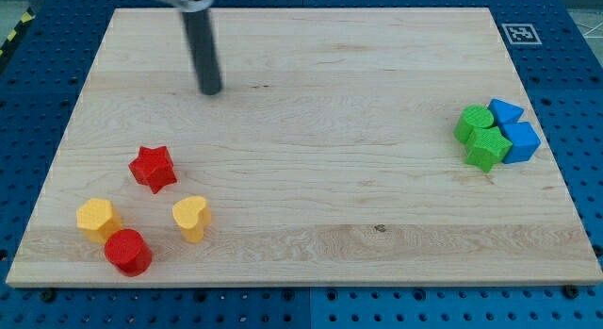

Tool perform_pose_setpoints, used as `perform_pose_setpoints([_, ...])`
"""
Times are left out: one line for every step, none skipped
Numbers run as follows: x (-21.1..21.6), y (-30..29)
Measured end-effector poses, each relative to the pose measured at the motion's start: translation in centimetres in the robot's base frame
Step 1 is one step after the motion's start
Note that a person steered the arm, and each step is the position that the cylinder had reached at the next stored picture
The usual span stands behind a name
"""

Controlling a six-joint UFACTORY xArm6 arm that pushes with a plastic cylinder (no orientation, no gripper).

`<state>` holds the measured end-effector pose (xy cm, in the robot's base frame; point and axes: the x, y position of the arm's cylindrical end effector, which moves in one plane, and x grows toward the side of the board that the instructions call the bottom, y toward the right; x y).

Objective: Slide the red circle to the yellow heart

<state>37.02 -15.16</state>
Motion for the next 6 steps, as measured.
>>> perform_pose_setpoints([4.3, -5.6])
perform_pose_setpoints([9.3, -10.7])
perform_pose_setpoints([13.5, -13.6])
perform_pose_setpoints([18.1, -14.3])
perform_pose_setpoints([22.5, -13.2])
perform_pose_setpoints([24.3, -8.8])
